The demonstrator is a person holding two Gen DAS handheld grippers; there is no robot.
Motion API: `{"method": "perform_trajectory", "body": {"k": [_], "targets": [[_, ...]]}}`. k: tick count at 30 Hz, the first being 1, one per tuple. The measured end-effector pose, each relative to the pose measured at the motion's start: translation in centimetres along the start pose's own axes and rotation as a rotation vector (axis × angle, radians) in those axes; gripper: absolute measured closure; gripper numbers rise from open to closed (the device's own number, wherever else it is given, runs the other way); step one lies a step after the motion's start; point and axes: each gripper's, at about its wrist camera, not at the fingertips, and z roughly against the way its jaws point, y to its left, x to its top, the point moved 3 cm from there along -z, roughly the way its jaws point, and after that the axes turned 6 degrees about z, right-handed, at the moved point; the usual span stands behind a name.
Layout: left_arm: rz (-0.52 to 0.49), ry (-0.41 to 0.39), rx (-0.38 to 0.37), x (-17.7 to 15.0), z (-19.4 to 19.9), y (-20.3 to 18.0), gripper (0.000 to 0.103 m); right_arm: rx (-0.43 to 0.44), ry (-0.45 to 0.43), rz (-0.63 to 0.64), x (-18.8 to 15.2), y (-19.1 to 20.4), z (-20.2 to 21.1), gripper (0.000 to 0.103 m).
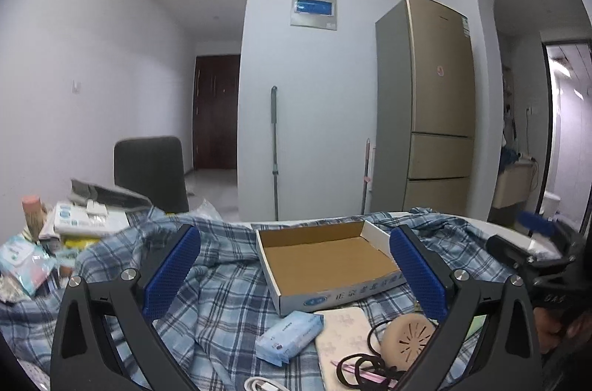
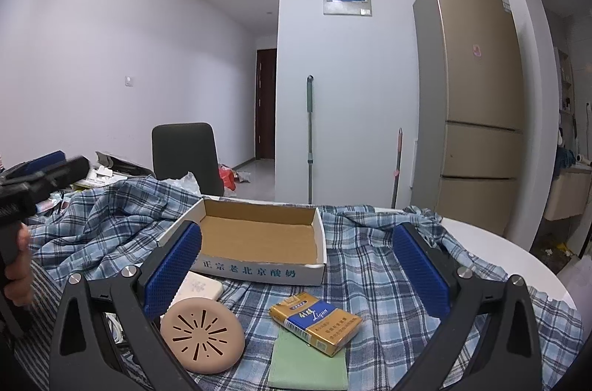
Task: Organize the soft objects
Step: 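Reach the right tool to the gold cigarette pack and grasp it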
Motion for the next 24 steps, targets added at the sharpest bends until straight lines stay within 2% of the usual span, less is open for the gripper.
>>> {"method": "perform_trajectory", "body": {"k": [3, 7, 12, 16, 20, 22, 24], "targets": [[0.010, 0.050, 0.024, -0.1, -0.7, 0.5, 0.000, 0.000, -0.003, -0.003, 0.0, -0.1, 0.0, 0.000], [0.061, 0.141, -0.011, -0.8, -2.0, 1.1, 0.000, -0.002, 0.007, -0.003, -0.1, -0.1, 0.0, 0.000], [0.026, 0.208, -0.016, -1.9, -3.0, 0.3, 0.000, -0.024, 0.037, -0.039, 0.2, -1.0, 0.1, 0.000], [-0.007, 0.206, -0.015, -2.3, -2.9, -0.4, 0.000, -0.007, 0.128, -0.067, 0.8, -2.1, 0.1, 0.000], [-0.021, 0.196, -0.035, -2.6, -2.9, -0.7, 0.000, -0.081, 0.189, -0.033, 1.1, -3.2, 0.4, 0.000], [-0.018, 0.169, -0.061, -2.5, -2.6, -0.7, 0.000, -0.063, 0.220, -0.034, 1.0, -3.6, 0.3, 0.000], [-0.021, 0.132, -0.053, -2.3, -2.2, -0.6, 0.000, -0.031, 0.265, -0.044, 0.8, -4.0, -0.3, 0.000]]}}
